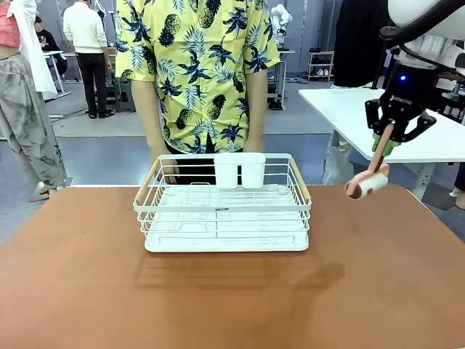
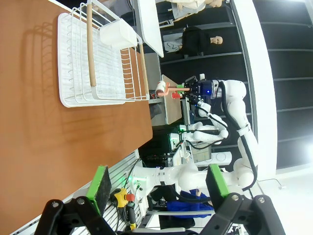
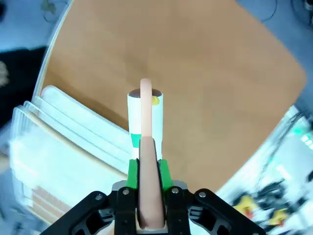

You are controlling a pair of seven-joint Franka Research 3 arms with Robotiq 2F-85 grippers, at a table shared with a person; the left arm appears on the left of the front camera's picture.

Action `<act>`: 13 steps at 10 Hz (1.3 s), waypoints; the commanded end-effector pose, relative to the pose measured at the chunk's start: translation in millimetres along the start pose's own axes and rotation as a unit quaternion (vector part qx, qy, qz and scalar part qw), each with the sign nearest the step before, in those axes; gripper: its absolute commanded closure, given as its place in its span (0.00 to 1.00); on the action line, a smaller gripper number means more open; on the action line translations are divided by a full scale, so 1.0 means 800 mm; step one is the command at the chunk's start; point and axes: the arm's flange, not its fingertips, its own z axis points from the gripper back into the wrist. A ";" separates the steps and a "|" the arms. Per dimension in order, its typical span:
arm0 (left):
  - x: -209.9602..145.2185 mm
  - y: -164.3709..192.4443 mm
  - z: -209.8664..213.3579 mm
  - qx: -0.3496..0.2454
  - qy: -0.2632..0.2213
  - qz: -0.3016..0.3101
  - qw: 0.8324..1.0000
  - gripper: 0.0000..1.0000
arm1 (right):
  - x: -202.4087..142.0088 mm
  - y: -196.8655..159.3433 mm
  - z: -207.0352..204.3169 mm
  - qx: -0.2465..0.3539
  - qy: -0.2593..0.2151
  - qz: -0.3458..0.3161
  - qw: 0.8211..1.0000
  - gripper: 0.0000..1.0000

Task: Clean the table.
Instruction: Place the Lint Roller down when the Dish drying rack is positioned in the middle of the table.

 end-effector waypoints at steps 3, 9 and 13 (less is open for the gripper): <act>-0.001 -0.001 0.003 -0.006 -0.001 -0.002 1.000 0.00 | -0.005 -0.028 -0.074 0.150 -0.096 -0.147 0.973 0.79; -0.001 -0.001 0.003 -0.006 -0.001 -0.002 1.000 0.00 | 0.013 -0.051 -0.158 0.192 -0.099 -0.221 0.951 0.79; -0.001 -0.001 0.003 -0.006 -0.001 -0.002 1.000 0.00 | 0.027 -0.057 -0.184 0.185 -0.080 -0.251 0.947 0.79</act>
